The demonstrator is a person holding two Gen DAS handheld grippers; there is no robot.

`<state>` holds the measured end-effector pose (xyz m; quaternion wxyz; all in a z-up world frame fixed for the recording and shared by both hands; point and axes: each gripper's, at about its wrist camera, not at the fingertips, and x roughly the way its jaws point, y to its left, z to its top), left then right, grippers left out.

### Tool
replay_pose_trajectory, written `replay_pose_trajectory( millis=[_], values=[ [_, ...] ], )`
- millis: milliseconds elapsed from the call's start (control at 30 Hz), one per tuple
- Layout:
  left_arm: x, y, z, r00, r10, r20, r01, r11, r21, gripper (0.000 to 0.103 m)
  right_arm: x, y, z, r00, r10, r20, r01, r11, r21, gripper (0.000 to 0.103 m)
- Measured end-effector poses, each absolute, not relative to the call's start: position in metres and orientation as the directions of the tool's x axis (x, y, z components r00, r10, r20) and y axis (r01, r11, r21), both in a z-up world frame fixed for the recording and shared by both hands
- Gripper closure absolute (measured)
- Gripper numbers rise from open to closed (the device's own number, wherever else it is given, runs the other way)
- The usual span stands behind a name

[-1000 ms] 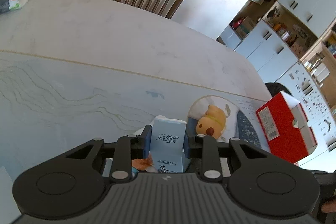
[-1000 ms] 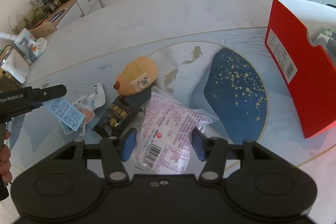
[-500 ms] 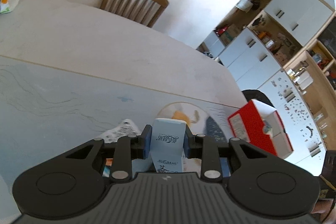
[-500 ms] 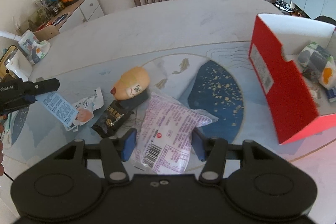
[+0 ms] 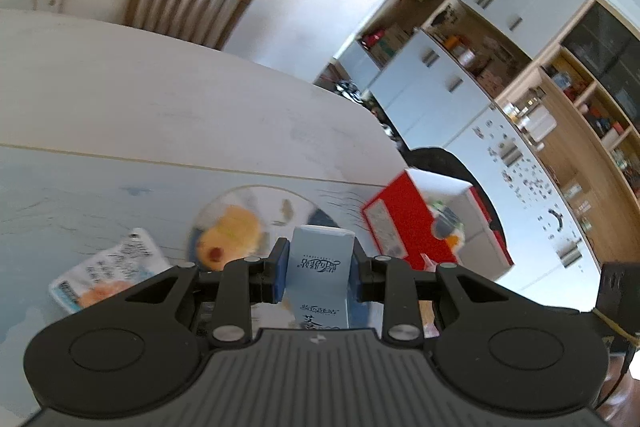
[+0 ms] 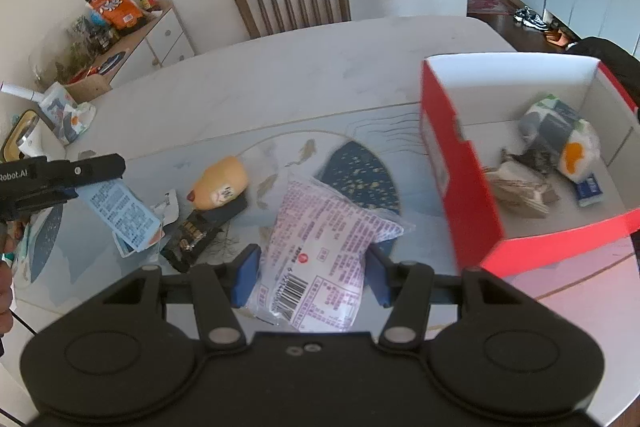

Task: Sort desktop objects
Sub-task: 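Carry the blue carton and pink snack bag over the shoebox with both tools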

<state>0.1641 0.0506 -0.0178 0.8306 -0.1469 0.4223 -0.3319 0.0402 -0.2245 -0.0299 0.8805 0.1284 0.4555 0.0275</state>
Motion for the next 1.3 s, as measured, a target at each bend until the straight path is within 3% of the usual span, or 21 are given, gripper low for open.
replay_pose_trajectory(
  millis=[733,1300],
  values=[
    [0.154,-0.124,0.025,0.322,-0.774,-0.545,0.617,0.608,-0.499,0.075,0.029,-0.345,-0.017,0.628,0.098,-0.772,0.135,0.963,0.233,0.048],
    [0.164,-0.231,0.01,0.26,-0.748,-0.61,0.635,0.609,-0.475,0.075,0.049,-0.422,-0.025,0.617,0.057,-0.785,0.162,0.967,0.198,0.048]
  ],
)
